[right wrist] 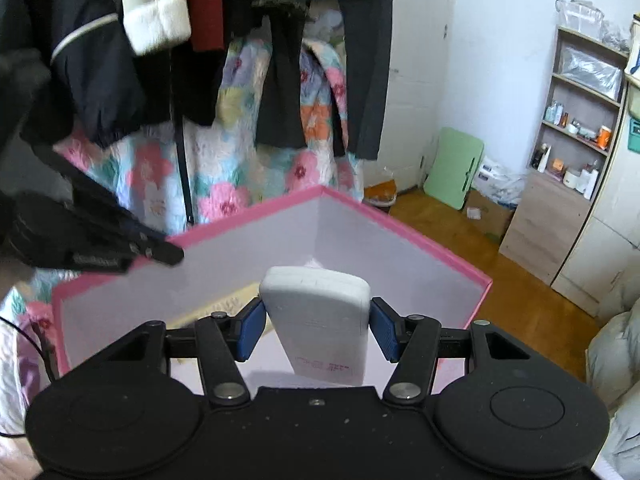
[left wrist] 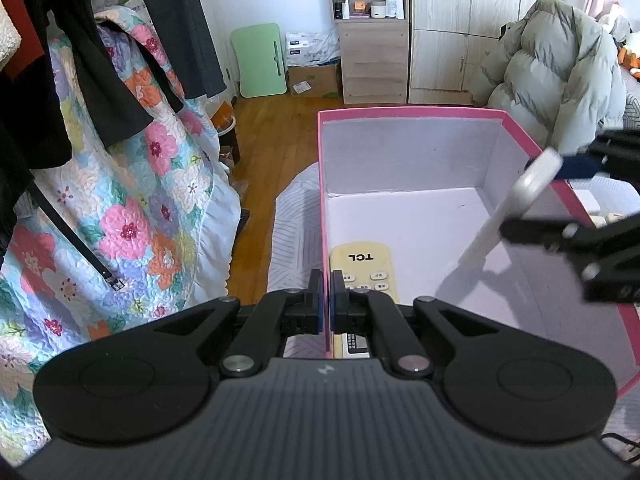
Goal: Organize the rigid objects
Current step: 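Carry the white remote into the pink box with the right tool and release, then grasp the white square charger on the table with the right tool, then carry the white charger into the pink box with the right tool and release, then grasp the cream air-conditioner remote with the right tool and lift it upright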
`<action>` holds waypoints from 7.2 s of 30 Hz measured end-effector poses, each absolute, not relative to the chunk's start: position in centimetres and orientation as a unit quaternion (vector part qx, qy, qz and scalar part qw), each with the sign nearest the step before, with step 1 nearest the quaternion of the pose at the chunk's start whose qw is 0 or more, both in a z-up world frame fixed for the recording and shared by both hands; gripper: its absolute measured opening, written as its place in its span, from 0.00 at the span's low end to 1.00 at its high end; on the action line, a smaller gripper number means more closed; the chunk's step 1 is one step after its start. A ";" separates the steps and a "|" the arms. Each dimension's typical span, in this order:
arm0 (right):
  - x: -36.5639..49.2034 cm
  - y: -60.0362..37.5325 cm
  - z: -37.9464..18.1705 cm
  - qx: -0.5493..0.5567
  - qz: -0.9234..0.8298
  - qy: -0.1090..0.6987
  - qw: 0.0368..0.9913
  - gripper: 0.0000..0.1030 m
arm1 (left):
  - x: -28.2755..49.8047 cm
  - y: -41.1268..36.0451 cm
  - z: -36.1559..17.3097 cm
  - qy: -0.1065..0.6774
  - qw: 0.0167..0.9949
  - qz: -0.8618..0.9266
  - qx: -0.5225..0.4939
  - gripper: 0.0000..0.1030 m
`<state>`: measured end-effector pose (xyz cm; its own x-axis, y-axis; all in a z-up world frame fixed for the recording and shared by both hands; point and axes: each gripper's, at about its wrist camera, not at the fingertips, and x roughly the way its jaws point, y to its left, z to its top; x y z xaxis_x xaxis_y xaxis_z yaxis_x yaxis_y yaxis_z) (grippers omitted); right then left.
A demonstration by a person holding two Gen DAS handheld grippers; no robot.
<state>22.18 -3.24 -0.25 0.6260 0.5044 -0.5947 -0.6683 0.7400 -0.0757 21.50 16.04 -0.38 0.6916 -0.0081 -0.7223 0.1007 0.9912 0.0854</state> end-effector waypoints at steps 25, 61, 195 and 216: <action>16.2 -5.5 1.5 -0.127 0.333 0.337 0.872 0.62 | 21.4 17.1 -0.9 0.395 0.917 -0.028 0.040 0.02; 15.9 -29.5 -8.4 0.205 0.038 0.474 0.856 0.75 | 21.4 16.2 -0.9 0.404 0.913 -0.007 0.050 0.03; 19.4 -25.6 -7.9 0.027 0.049 0.490 0.870 0.58 | 21.3 14.7 -2.0 0.401 0.911 0.012 0.093 0.05; 18.5 -25.9 -6.1 0.064 0.045 0.403 0.912 0.56 | 21.1 14.5 -2.3 0.403 0.911 0.011 0.092 0.05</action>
